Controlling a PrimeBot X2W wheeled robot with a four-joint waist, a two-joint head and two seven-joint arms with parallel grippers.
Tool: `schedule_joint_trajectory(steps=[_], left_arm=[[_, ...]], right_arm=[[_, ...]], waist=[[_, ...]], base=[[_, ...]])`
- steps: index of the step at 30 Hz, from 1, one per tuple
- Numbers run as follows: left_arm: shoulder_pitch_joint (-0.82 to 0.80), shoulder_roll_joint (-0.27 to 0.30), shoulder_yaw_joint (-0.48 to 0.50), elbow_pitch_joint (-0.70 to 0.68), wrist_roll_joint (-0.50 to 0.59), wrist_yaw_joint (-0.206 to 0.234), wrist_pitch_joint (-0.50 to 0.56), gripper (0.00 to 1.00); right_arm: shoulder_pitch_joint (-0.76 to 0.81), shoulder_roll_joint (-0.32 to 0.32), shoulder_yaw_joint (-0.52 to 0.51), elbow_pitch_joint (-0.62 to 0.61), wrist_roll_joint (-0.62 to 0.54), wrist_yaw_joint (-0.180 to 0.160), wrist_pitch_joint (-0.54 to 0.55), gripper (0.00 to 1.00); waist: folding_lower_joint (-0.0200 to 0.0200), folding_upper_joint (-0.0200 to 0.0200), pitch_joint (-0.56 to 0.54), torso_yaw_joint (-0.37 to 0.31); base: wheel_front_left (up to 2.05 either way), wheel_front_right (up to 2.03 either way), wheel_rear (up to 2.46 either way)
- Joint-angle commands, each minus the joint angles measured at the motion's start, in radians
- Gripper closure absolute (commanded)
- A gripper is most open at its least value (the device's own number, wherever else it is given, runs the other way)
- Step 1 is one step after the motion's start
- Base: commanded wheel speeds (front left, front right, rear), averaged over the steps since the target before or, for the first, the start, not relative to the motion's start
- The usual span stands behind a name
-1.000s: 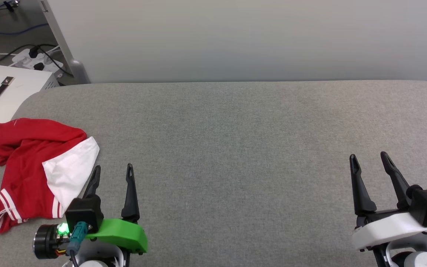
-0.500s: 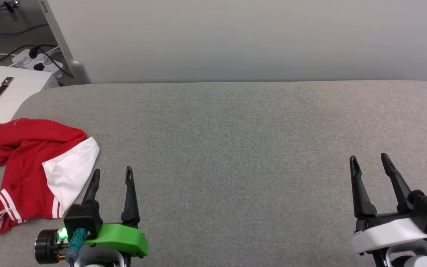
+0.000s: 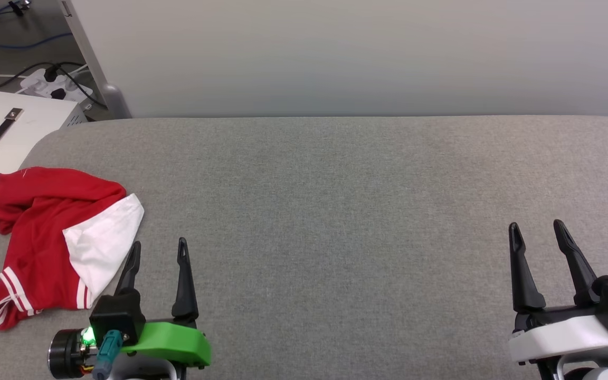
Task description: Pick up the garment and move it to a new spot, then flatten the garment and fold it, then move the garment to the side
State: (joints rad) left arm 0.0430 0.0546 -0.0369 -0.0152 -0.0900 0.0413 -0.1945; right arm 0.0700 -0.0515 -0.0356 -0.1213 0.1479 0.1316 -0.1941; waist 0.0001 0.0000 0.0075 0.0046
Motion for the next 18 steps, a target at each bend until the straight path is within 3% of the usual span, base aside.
schedule_joint_trajectory(steps=[1, 9, 18], left_arm=[[0.013, -0.003, 0.000, -0.001, -0.006, 0.008, -0.011, 0.00], [0.008, -0.004, 0.011, -0.003, -0.015, 0.014, -0.027, 0.00], [-0.007, -0.004, 0.041, -0.002, -0.045, 0.017, -0.048, 0.00]], right_arm=[[0.014, 0.001, -0.002, -0.007, 0.009, -0.001, -0.012, 0.00], [0.014, 0.001, -0.003, -0.024, 0.013, -0.001, -0.028, 0.00], [0.011, 0.001, 0.007, -0.029, 0.020, -0.001, -0.049, 0.00]], waist=[[-0.0001, 0.0000, 0.001, 0.001], [-0.0001, 0.0000, 0.017, 0.027], [-0.0001, 0.0000, 0.045, 0.146]], base=[[0.00, 0.00, 0.00], [0.00, 0.00, 0.00], [0.00, 0.00, 0.00]])
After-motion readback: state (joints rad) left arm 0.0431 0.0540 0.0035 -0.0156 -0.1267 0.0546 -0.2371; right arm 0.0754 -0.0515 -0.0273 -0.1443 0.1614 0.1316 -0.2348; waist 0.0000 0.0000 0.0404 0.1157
